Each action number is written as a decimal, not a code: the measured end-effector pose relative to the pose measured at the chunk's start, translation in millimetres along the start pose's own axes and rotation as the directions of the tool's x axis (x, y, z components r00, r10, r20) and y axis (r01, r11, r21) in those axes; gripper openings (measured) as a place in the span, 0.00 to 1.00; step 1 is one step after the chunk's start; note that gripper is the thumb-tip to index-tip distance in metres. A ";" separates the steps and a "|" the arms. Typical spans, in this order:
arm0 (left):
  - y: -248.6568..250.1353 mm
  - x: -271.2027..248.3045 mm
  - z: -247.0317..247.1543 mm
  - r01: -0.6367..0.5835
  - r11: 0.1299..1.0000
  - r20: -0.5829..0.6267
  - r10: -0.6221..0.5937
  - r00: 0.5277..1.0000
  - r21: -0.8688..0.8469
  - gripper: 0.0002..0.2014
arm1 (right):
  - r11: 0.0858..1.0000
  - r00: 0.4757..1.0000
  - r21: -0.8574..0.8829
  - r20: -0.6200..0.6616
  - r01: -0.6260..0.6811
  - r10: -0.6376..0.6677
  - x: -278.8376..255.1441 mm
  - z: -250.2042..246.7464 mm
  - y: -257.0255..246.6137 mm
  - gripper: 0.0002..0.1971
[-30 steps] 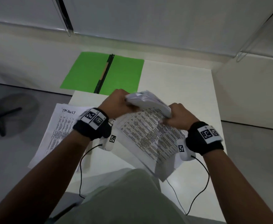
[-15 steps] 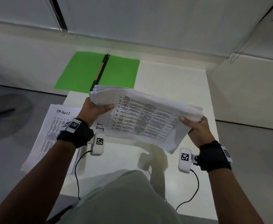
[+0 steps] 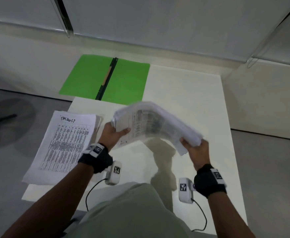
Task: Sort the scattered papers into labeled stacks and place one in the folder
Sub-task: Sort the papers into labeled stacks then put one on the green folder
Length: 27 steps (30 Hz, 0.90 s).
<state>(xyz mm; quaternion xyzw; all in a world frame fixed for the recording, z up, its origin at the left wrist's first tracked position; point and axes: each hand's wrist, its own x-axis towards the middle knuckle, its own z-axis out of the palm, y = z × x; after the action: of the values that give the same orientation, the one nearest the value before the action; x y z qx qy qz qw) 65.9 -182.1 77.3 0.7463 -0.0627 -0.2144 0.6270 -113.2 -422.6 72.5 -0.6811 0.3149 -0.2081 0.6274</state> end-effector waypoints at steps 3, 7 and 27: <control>-28.3 -17.3 -0.7 0.109 0.994 -0.039 -0.109 0.993 0.011 0.15 | 0.991 0.992 -0.123 0.103 -0.060 0.073 -14.7 -5.3 44.3 0.17; -27.8 -24.0 1.1 0.089 0.996 -0.103 -0.086 0.991 0.021 0.11 | 0.994 0.995 -0.106 0.092 -0.033 0.043 -20.4 -11.4 54.8 0.17; -46.6 2.6 -1.0 0.161 0.954 -0.114 -0.136 0.984 0.252 0.17 | 0.958 0.998 -0.283 0.067 0.037 -0.018 -1.8 -32.7 -2.1 0.18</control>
<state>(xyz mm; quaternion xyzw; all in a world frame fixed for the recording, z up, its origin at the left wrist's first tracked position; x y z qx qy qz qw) 60.5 -172.5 32.0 0.8340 -0.0040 -0.2153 0.5080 -136.3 -445.1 78.9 -0.7747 0.3119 -0.1476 0.5299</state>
